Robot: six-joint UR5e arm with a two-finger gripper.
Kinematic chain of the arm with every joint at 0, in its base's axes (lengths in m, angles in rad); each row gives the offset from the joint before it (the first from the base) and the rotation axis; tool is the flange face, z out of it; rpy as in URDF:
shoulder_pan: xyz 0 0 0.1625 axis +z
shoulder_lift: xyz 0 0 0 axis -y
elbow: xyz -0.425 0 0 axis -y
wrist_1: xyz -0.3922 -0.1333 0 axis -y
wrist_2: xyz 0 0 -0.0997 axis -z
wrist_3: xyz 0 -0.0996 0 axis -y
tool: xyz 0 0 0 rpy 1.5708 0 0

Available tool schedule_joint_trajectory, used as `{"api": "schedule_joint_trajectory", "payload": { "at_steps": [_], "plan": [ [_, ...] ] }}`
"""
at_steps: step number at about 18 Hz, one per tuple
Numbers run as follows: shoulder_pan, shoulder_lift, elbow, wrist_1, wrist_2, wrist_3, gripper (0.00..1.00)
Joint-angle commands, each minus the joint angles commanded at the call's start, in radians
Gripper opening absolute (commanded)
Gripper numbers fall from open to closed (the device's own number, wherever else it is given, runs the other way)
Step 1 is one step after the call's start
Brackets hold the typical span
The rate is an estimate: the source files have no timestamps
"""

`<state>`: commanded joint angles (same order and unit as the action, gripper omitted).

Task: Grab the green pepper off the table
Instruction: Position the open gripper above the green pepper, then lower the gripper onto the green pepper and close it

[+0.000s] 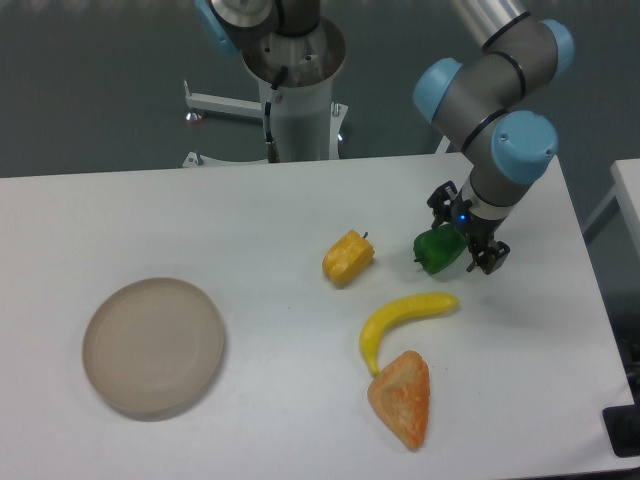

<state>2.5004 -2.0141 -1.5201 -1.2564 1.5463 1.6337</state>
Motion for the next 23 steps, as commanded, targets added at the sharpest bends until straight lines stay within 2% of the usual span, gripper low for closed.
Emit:
{"api": "schedule_joint_trajectory", "payload": {
  "at_steps": [13, 14, 18, 22, 23],
  "plan": [
    [0.028, 0.018, -0.058, 0.002, 0.006, 0.026, 1.0],
    [0.028, 0.017, -0.064, 0.012, 0.008, 0.026, 1.0],
    [0.029, 0.015, -0.12, 0.119, 0.006, 0.028, 1.0],
    [0.032, 0.011, -0.123, 0.126, 0.006, 0.028, 0.99],
    [0.032, 0.011, -0.123, 0.126, 0.005, 0.028, 0.96]
  ]
}}
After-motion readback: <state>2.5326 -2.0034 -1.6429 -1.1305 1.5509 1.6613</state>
